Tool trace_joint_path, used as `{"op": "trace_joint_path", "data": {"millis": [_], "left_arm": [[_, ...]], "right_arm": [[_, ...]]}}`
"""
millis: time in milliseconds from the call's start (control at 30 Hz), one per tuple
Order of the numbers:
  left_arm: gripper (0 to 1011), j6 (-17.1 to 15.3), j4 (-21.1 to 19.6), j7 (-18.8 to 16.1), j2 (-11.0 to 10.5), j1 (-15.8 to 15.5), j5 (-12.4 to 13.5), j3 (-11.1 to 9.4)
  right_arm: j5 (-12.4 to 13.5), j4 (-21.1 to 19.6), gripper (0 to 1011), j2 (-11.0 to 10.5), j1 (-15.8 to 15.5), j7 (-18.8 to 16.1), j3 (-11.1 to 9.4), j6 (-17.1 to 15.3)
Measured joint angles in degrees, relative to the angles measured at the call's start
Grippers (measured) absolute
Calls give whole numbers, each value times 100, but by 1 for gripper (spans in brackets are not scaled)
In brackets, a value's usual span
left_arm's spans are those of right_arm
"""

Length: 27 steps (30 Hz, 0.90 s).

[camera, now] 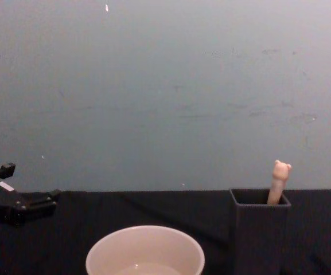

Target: Pick up the stirring spoon with one hand, stir inside the cup, then place it back in its original position.

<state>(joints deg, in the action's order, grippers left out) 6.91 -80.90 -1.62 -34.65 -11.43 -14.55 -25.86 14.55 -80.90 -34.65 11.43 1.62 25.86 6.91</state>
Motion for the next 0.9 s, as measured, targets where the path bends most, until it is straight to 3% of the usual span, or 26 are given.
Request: {"op": "trace_joint_path", "data": {"millis": [900], "left_arm": [[1001,0,0,0,0,0,0,0]], "right_arm": [[0,0,1002,0,0,0,0,0]]}}
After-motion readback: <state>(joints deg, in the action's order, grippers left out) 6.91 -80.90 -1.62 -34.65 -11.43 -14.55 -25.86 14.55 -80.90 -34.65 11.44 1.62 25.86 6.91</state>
